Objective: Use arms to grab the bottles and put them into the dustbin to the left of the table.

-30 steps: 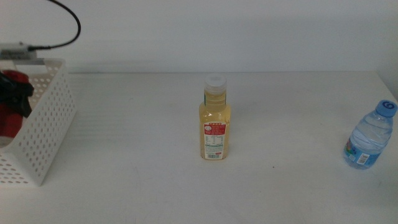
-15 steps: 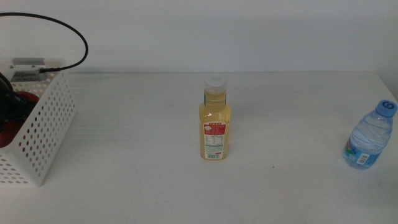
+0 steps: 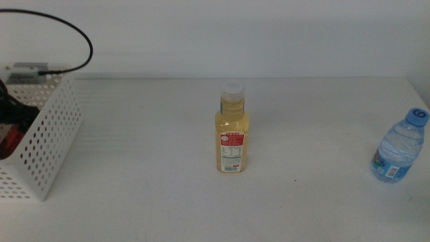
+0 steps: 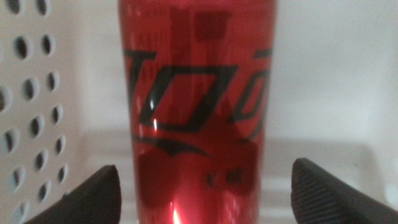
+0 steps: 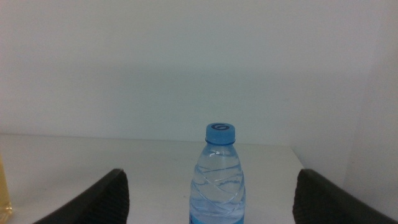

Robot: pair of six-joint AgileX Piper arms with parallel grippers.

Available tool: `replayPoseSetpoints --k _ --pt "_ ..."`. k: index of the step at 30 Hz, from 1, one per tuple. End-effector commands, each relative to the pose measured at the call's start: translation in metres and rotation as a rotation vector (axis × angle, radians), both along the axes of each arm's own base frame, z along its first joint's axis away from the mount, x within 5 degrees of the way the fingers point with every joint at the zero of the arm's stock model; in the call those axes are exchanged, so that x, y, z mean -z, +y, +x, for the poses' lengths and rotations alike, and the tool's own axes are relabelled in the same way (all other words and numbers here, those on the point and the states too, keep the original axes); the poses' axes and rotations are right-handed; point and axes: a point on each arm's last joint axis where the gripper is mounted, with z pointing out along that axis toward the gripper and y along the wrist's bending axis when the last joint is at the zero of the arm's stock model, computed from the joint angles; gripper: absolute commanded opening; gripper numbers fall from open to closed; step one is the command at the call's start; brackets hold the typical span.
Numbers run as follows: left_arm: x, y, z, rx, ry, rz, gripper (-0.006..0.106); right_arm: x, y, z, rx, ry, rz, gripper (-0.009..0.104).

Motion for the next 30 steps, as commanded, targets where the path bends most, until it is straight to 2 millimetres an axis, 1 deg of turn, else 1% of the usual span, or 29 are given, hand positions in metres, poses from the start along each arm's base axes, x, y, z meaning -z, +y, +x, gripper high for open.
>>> replayPoseSetpoints --k 1,6,8,10,12,14,17,20,23,26,30 --pt "-0.054 -0.003 -0.007 -0.026 -0.122 0.029 0.09 -0.011 0.0 -0.004 0.01 -0.11 -0.016 0.076" --pt "-0.102 -0.011 -0.024 -0.08 -0.219 0.04 0.09 -0.011 0.0 -0.004 0.01 -0.11 -0.016 0.076" --pt "-0.124 -0.022 -0.033 -0.067 -0.269 0.049 0.09 -0.011 0.0 -0.004 0.01 -0.11 -0.016 0.076" --pt "-0.141 -0.035 -0.042 -0.046 -0.321 0.066 0.09 -0.011 0.0 -0.004 0.01 -0.11 -0.016 0.076" --pt "-0.16 -0.049 -0.055 -0.038 -0.383 0.084 0.089 -0.011 0.0 -0.004 0.01 -0.11 -0.016 0.076" --pt "-0.174 -0.062 -0.071 -0.045 -0.426 0.094 0.087 -0.011 0.0 -0.004 0.01 -0.11 -0.016 0.076" --pt "-0.188 -0.084 -0.094 -0.031 -0.482 0.084 0.084 -0.011 0.0 -0.004 0.01 -0.11 -0.016 0.076" --pt "-0.196 -0.104 -0.115 -0.022 -0.548 0.055 0.082 -0.011 0.0 -0.004 0.01 -0.11 -0.016 0.076" --pt "-0.203 -0.12 -0.136 -0.03 -0.61 0.017 0.081 -0.011 0.0 -0.004 0.01 -0.11 -0.016 0.076" --pt "-0.209 -0.129 -0.155 -0.022 -0.645 -0.006 0.081 -0.011 0.0 -0.004 0.01 -0.11 -0.016 0.076" --pt "-0.213 -0.139 -0.169 0.011 -0.666 -0.024 0.081 -0.011 0.0 -0.004 0.01 -0.11 -0.016 0.076"
